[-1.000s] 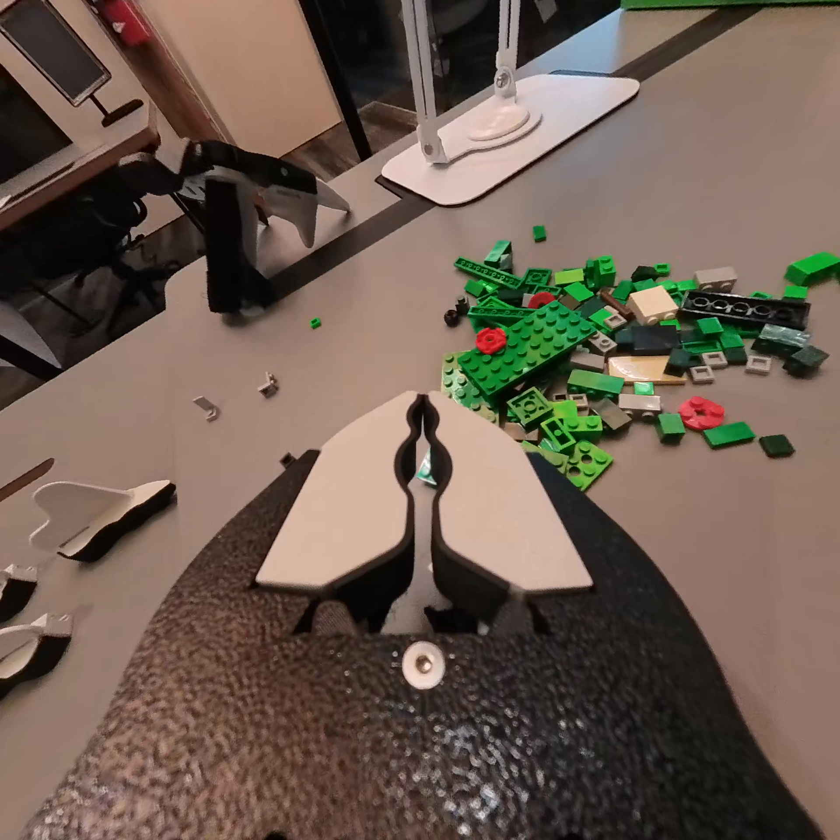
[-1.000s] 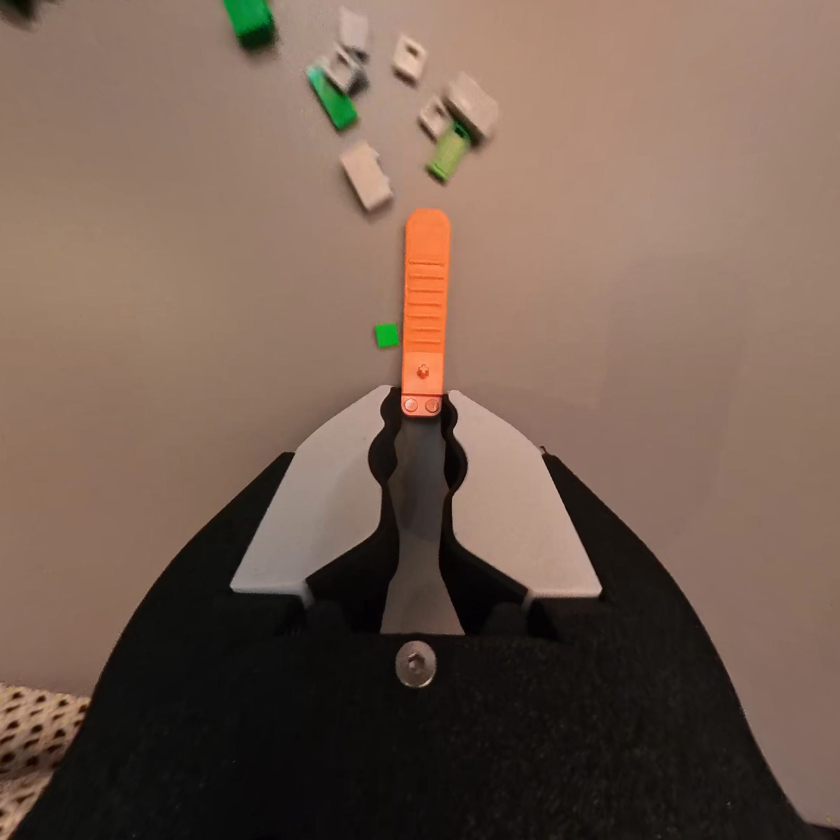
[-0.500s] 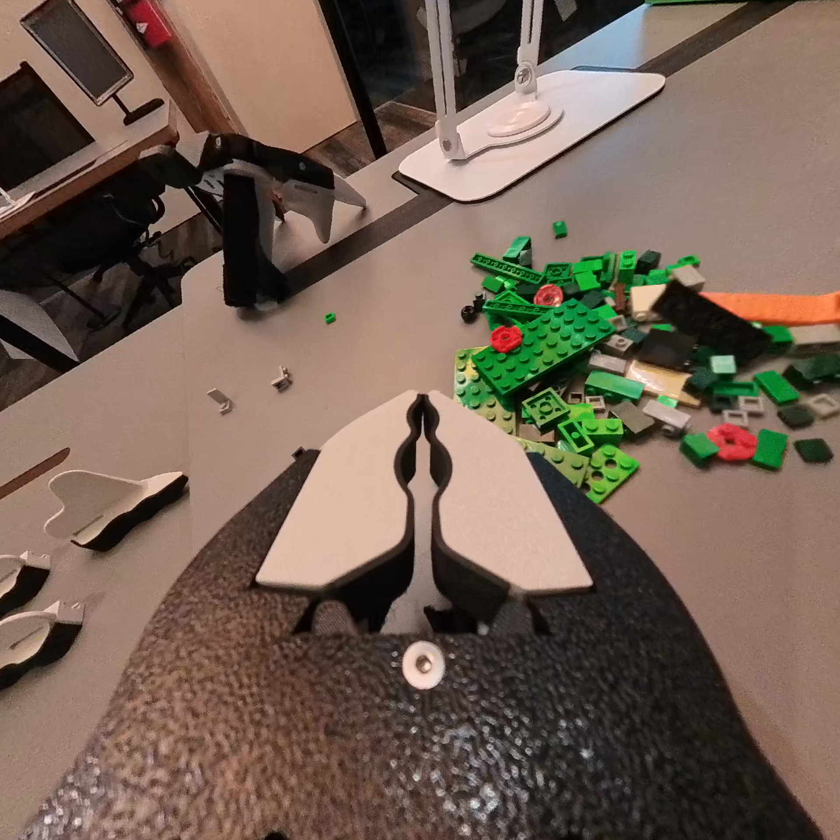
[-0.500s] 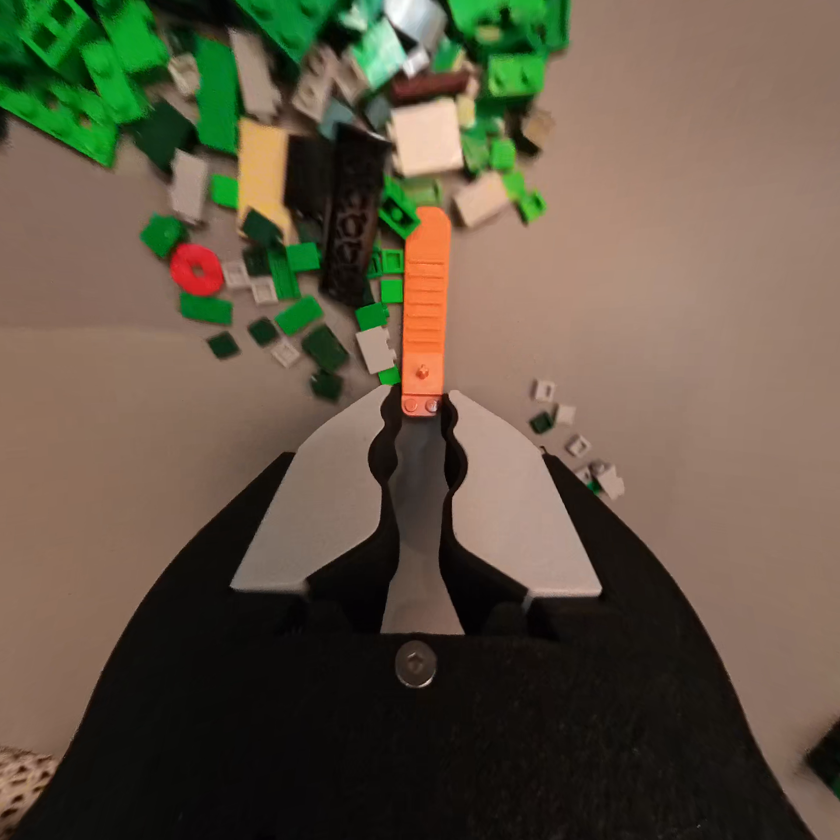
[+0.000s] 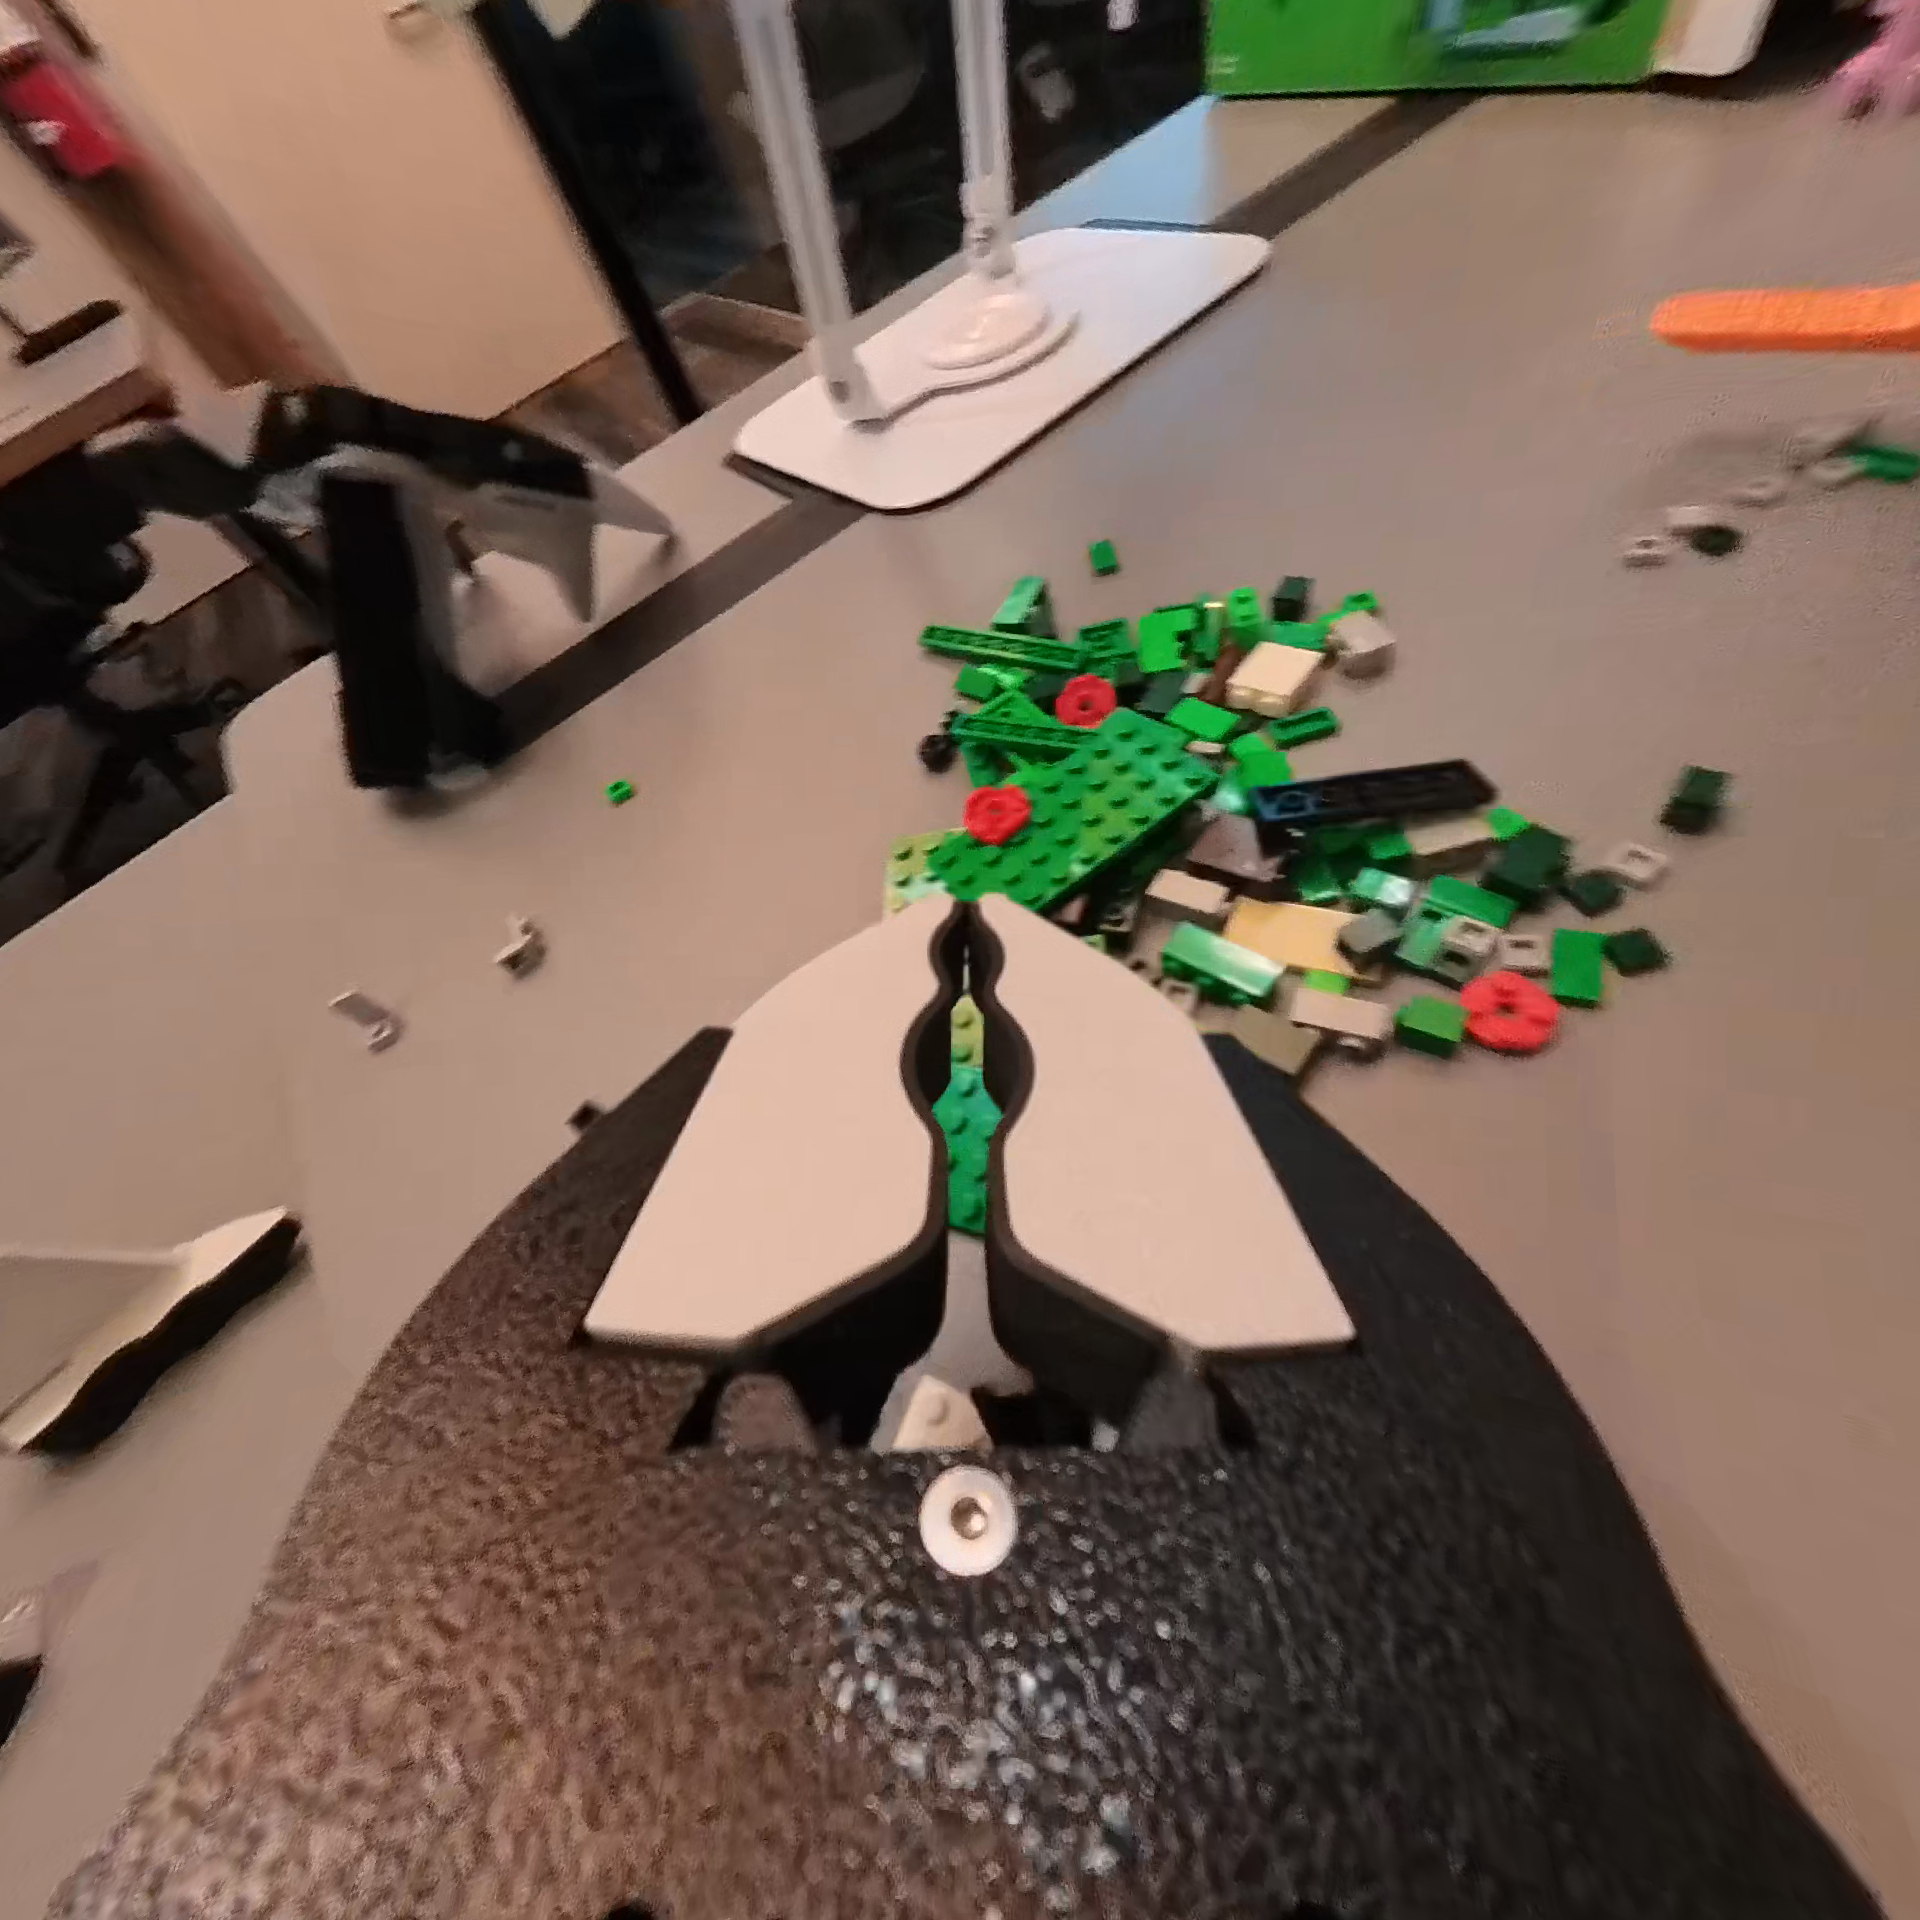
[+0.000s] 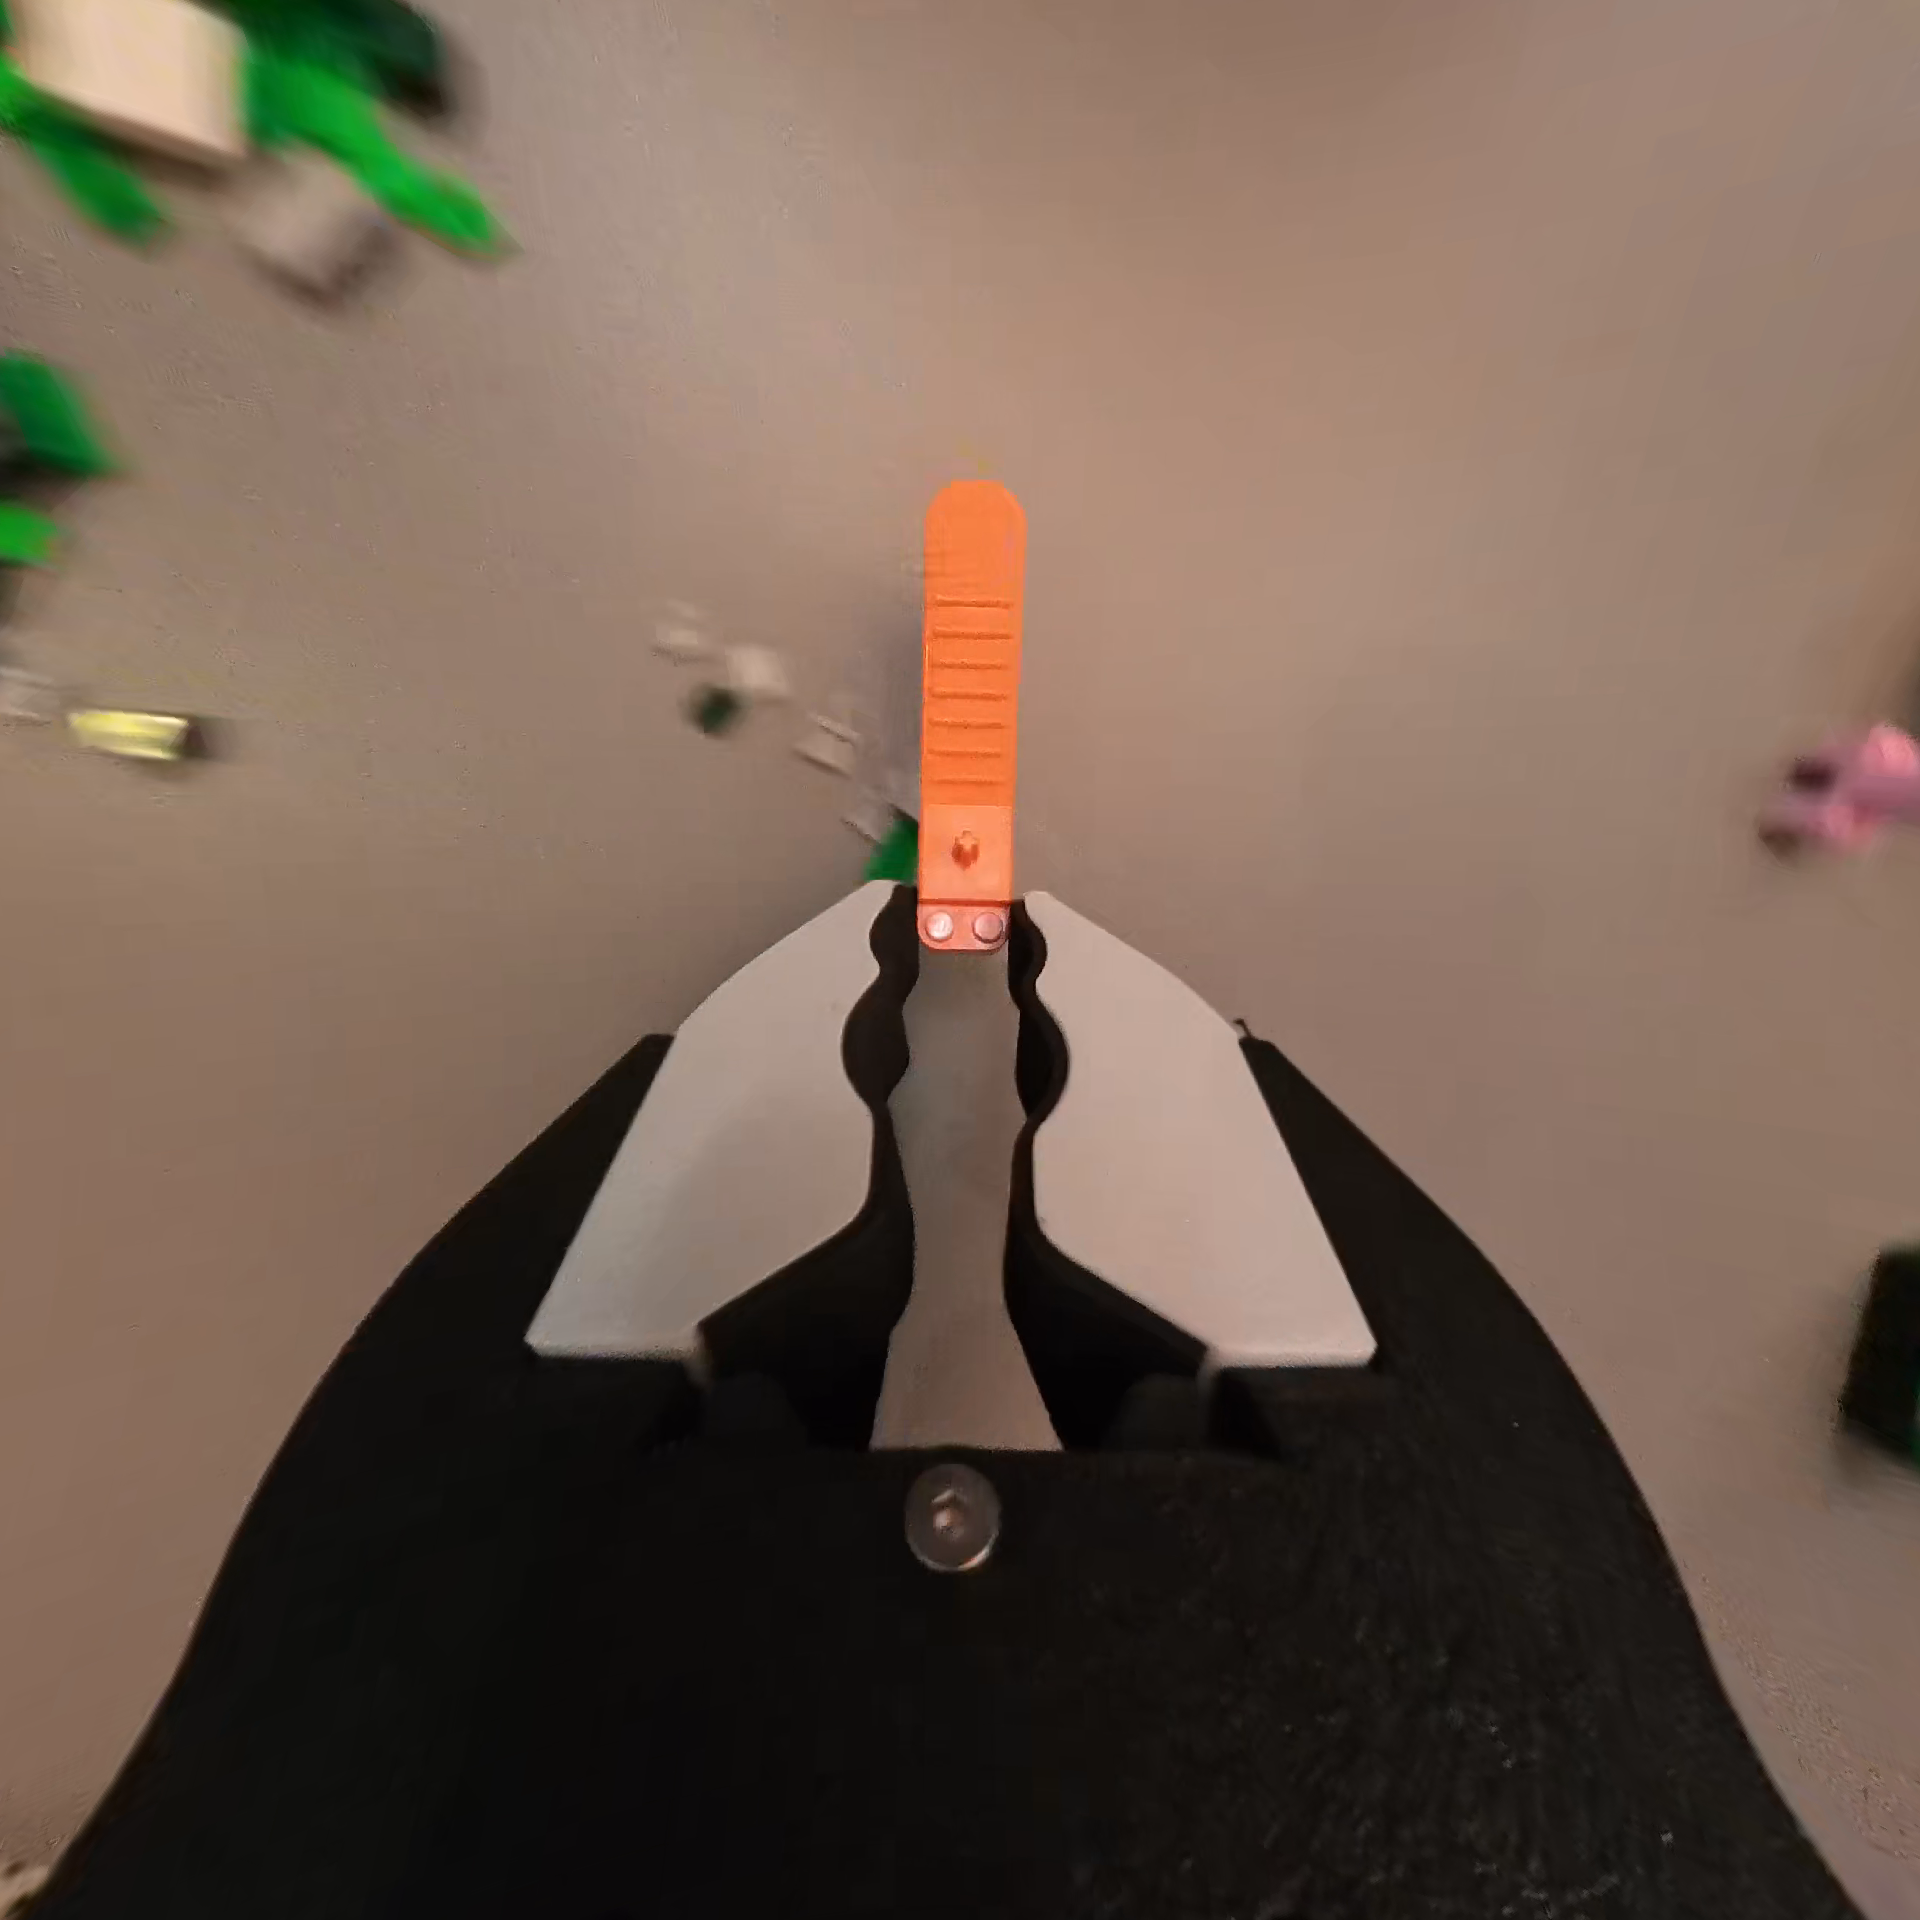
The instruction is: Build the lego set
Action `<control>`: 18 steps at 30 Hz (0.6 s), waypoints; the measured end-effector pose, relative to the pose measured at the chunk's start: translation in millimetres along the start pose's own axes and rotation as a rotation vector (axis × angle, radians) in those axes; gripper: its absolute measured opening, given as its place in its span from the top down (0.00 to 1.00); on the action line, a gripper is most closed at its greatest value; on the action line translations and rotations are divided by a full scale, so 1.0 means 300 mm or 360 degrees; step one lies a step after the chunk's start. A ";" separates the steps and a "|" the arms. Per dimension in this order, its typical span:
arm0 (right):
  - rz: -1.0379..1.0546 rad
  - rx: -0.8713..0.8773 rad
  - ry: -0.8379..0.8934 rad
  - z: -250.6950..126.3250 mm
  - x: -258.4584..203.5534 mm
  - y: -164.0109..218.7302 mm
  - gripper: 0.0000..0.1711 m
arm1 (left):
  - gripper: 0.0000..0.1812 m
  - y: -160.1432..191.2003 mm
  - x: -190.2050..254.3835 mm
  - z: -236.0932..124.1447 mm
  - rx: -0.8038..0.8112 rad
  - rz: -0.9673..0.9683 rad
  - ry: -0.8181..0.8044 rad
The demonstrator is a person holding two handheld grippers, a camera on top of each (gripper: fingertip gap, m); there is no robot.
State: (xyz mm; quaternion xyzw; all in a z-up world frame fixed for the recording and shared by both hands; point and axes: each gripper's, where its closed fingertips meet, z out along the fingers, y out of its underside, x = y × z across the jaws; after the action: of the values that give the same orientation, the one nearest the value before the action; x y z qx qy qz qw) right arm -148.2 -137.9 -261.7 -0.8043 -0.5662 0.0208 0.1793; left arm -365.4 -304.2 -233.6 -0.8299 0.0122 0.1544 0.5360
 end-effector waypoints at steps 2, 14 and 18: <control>0.0122 -0.0087 0.0057 0.033 0.092 0.083 0.90 | 1.00 -0.007 0.050 0.000 -0.0006 0.0007 0.0149; 0.0052 -0.0177 -0.0057 0.074 0.005 0.040 0.90 | 1.00 0.046 0.129 0.010 -0.0198 0.0043 0.0372; -0.0072 -0.0177 -0.0102 0.088 -0.092 -0.051 0.90 | 1.00 0.067 0.139 0.009 -0.0262 0.0040 0.0424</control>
State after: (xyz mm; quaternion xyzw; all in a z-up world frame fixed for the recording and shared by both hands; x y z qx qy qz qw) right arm -178.1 -151.7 -286.4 -0.7990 -0.5899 0.0108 0.1164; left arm -330.1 -304.4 -263.7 -0.8840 0.0807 0.0502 0.4577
